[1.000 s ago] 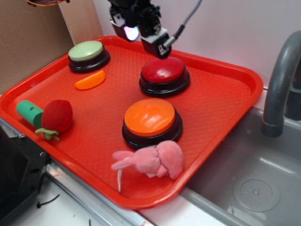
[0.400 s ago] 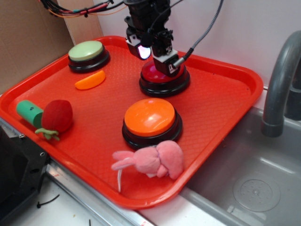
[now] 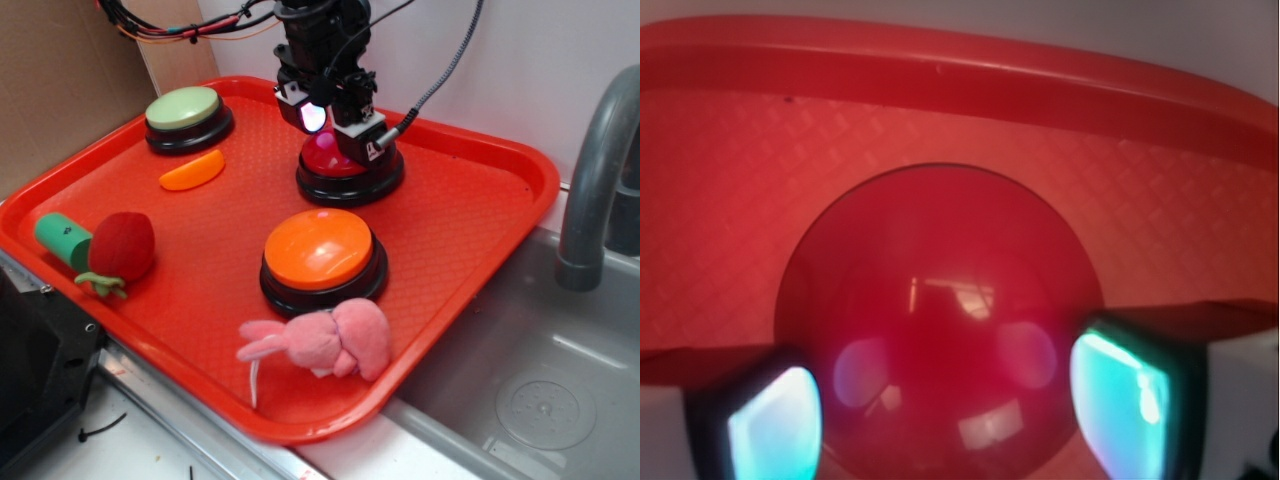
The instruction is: Push the red button.
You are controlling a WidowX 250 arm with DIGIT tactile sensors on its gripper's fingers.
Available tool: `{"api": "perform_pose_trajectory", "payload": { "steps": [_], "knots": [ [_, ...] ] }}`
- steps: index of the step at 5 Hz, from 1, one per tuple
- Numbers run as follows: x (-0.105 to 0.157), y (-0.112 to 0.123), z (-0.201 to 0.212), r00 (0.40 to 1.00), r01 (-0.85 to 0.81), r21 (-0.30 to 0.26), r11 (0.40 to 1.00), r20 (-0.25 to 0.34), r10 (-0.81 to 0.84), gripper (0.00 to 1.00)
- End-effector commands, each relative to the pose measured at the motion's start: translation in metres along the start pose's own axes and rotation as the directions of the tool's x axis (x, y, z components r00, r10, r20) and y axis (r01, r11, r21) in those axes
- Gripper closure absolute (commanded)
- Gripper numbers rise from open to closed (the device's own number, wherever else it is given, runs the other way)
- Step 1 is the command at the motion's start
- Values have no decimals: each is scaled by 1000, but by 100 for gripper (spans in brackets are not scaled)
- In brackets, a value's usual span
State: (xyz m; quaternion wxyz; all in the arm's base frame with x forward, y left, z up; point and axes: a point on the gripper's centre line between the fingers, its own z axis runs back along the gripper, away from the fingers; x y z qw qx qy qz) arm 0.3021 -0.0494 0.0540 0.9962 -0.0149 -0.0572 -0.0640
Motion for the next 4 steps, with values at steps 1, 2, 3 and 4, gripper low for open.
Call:
{"api": "perform_pose_trajectory", "payload": {
  "steps": [1, 2, 3, 4],
  "knots": [
    [4, 2, 18, 999, 4, 9, 1000, 36, -5, 0],
    [0, 6, 41, 997, -24, 20, 1000, 75, 22, 0],
    [-5, 8, 57, 996, -58, 31, 998, 72, 55, 0],
    [-8, 9, 66, 995, -56, 27, 998, 85, 54, 0]
  ]
}}
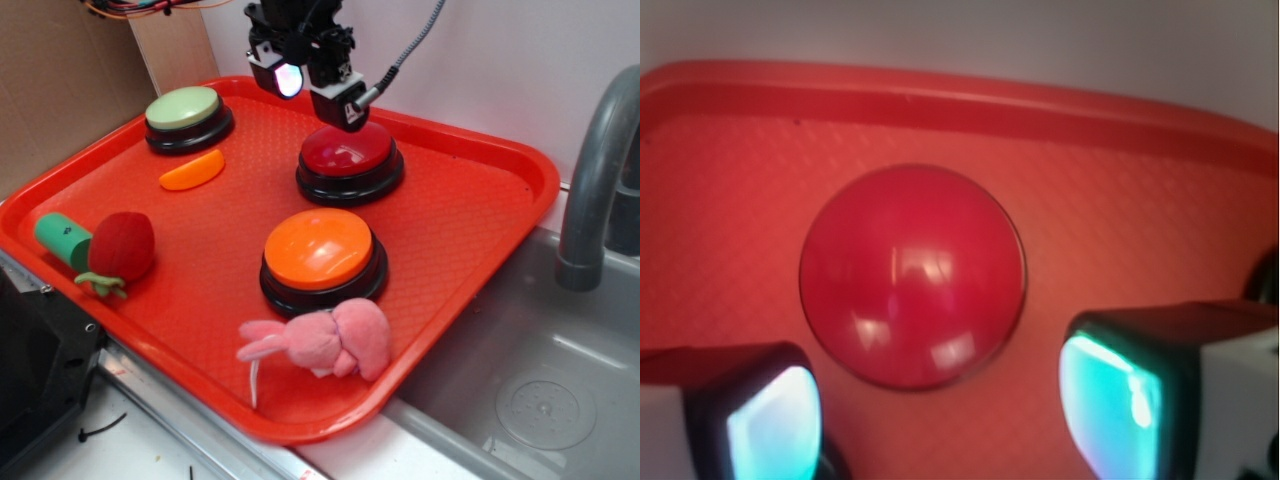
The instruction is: Push the red button.
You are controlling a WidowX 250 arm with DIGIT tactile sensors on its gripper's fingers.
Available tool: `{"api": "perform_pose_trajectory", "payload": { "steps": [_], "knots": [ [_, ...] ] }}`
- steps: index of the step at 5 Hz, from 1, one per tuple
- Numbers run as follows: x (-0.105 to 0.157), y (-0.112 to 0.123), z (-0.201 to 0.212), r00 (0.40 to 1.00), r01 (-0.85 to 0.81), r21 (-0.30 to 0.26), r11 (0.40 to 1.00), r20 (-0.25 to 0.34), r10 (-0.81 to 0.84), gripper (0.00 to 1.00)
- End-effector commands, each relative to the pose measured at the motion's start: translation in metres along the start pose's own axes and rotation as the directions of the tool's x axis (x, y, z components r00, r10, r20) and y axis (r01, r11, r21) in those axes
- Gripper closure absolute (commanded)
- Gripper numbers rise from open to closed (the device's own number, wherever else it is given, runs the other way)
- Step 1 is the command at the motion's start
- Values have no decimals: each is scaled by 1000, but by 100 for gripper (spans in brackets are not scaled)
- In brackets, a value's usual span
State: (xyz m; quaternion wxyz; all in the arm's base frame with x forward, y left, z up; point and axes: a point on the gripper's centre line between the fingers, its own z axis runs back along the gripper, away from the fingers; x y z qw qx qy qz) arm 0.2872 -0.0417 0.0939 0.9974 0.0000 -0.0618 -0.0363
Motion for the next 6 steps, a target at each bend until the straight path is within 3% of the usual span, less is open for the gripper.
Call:
{"api": "perform_pose_trajectory", "payload": {
  "steps": [1, 4, 6],
  "knots": [
    [-1, 4, 34, 997, -7, -14, 1000, 76, 8, 0],
    [-19, -1, 64, 997, -17, -26, 1000, 69, 19, 0],
    [-23, -6, 76, 1000, -29, -8, 1000, 7, 29, 0]
  ]
}}
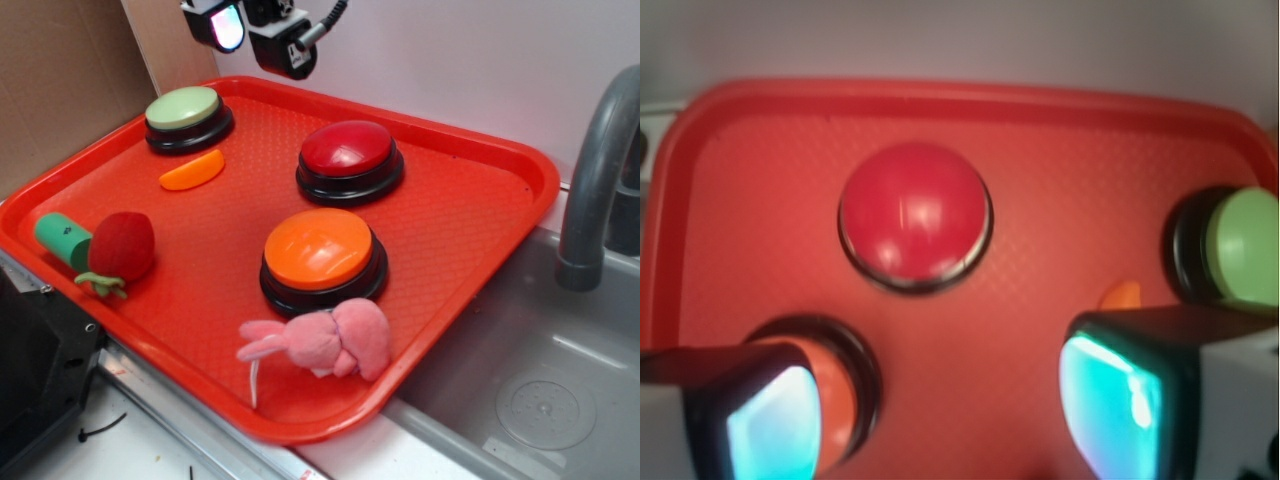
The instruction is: Push the red button.
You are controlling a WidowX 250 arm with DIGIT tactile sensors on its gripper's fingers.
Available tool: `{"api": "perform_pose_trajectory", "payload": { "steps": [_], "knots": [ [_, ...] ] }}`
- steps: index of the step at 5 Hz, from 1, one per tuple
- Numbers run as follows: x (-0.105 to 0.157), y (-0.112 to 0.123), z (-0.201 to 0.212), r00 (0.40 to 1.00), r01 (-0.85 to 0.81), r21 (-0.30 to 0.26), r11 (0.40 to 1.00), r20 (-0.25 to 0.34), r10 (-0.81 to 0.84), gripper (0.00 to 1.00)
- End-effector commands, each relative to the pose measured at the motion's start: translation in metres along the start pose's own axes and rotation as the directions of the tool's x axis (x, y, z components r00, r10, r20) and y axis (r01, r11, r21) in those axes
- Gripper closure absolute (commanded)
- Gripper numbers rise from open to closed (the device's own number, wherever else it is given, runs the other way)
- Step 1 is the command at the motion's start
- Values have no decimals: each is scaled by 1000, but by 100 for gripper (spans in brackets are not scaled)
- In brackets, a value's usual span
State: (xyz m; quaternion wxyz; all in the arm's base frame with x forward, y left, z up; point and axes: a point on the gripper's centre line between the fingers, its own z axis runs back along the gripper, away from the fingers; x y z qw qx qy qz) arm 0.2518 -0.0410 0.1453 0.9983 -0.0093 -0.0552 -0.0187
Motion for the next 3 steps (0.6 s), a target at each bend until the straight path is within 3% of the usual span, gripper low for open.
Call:
{"api": "perform_pose_trajectory", "payload": {
  "steps": [1, 3],
  "knots": [
    [2, -7, 25, 1000, 11, -14, 1000, 26, -11, 0],
    [-9, -14, 39, 1000, 29, -50, 998, 4, -29, 0]
  ]
}}
